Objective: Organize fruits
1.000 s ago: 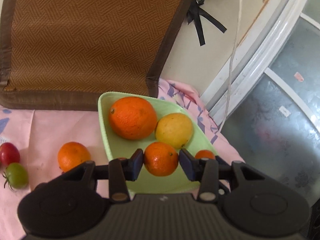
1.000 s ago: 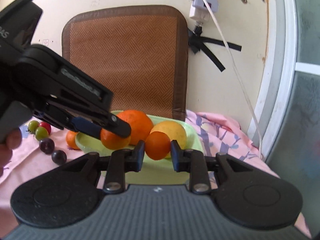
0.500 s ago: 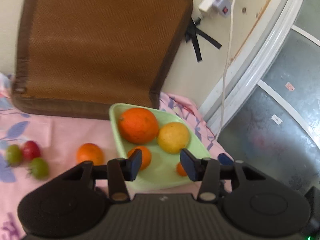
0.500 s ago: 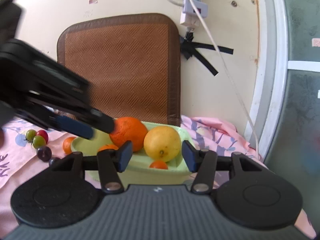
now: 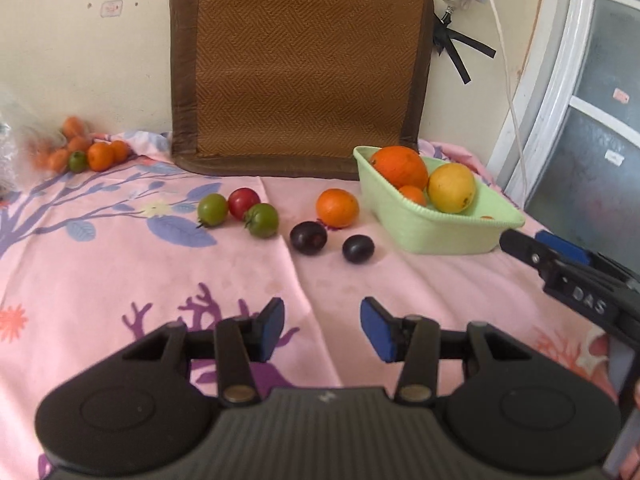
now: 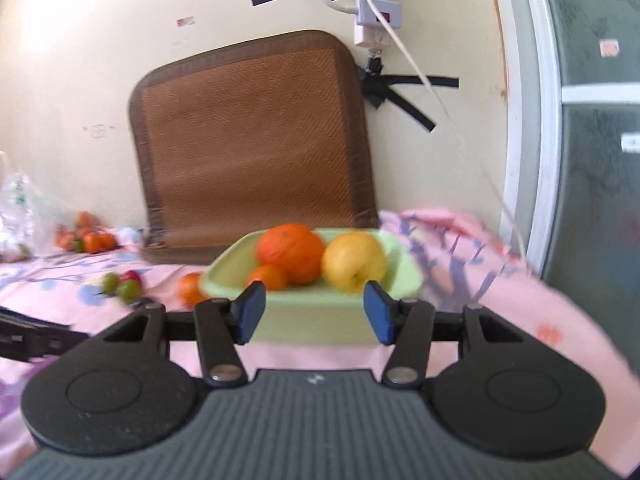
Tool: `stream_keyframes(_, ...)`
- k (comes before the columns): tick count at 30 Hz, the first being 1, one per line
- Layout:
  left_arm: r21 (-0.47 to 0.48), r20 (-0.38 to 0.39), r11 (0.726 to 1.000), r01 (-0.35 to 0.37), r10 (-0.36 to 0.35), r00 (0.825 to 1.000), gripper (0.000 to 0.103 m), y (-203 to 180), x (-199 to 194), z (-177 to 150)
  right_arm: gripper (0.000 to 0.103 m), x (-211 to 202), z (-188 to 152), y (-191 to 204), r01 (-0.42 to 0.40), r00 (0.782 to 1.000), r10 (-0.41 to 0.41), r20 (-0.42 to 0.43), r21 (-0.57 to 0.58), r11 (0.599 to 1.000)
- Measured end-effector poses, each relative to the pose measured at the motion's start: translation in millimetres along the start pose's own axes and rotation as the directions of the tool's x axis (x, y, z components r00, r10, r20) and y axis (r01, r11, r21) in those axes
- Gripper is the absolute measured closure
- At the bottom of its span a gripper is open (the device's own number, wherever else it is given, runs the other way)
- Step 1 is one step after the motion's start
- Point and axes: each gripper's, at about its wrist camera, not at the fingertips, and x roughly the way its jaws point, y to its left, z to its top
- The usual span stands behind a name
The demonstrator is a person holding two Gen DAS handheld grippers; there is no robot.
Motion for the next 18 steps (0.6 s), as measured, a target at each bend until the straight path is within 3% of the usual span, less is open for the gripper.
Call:
stream_keyframes(11, 0.065, 0.012, 0.995, -0.08, 0.079, 0.997, 0.06, -1, -12, -23, 0.045, -35, -27, 41, -0.036, 0.999, 0.038, -0.036, 0.078, 0.996)
stream_keyframes(18, 0.078, 0.026, 0.993, -0.092, 0.09, 0.996, 0.058, -1, -13, -30, 0.043, -33, -31, 36, -0.023, 0.998, 0.03, -0.056, 0.127, 0.992)
